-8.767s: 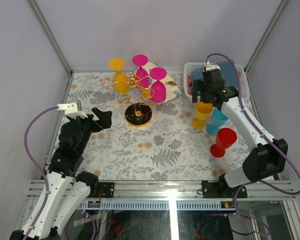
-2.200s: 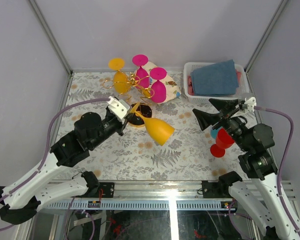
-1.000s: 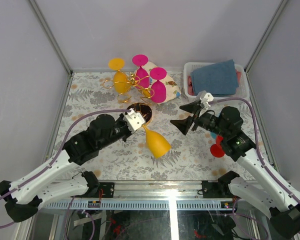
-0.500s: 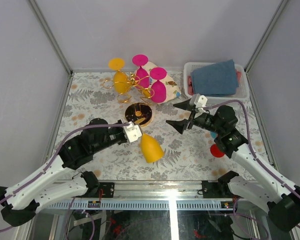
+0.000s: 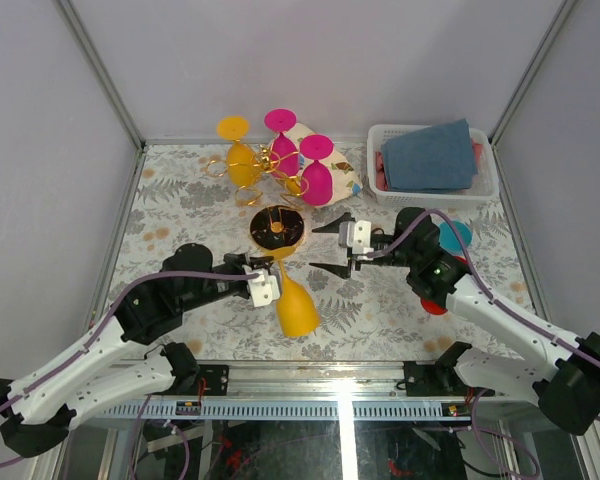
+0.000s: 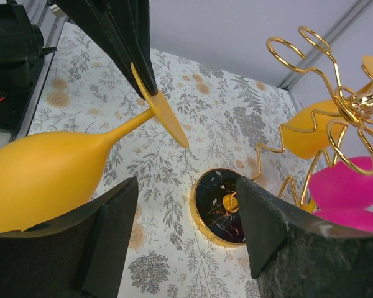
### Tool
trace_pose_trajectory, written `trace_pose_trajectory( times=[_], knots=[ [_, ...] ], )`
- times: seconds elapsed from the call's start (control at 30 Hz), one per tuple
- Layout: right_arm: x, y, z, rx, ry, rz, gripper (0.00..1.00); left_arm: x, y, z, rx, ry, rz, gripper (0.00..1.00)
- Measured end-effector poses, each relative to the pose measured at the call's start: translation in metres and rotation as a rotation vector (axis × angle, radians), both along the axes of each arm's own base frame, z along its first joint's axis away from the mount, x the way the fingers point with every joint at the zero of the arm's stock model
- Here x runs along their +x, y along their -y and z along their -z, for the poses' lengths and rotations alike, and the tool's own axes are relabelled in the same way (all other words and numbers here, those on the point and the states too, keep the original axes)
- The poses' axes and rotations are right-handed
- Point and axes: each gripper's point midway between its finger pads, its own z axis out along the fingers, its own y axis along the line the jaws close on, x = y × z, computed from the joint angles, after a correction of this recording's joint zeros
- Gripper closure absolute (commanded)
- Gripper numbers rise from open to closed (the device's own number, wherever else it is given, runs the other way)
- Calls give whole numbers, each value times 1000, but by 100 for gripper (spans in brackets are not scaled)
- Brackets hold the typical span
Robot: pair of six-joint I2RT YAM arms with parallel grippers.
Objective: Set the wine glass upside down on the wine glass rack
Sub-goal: Turn the wine glass upside down at the wine rack.
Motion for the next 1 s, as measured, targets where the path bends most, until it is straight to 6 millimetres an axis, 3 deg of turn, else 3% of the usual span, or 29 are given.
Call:
trace_pose_trajectory(
  times=[0.27, 0.63, 0.8, 0.87, 0.93, 1.0],
  knots=[
    [0, -23, 14, -51, 66, -80, 42, -5, 9, 5, 21, -3, 65, 100],
    [-13, -42, 15, -63, 114, -178, 74, -10, 13, 6, 17, -9, 99, 100],
    [-16, -42, 18, -81, 107, -195, 79, -11, 13, 7, 20, -14, 104, 100],
    [-16, -41, 17, -88, 110, -199, 88, -11, 13, 7, 18, -15, 108, 100],
    [-18, -41, 18, -95, 117, -208, 100, -12, 14, 6, 16, -15, 112, 93],
    [-22, -41, 21, -105, 122, -233, 100, -13, 13, 6, 12, -19, 111, 82]
  ],
)
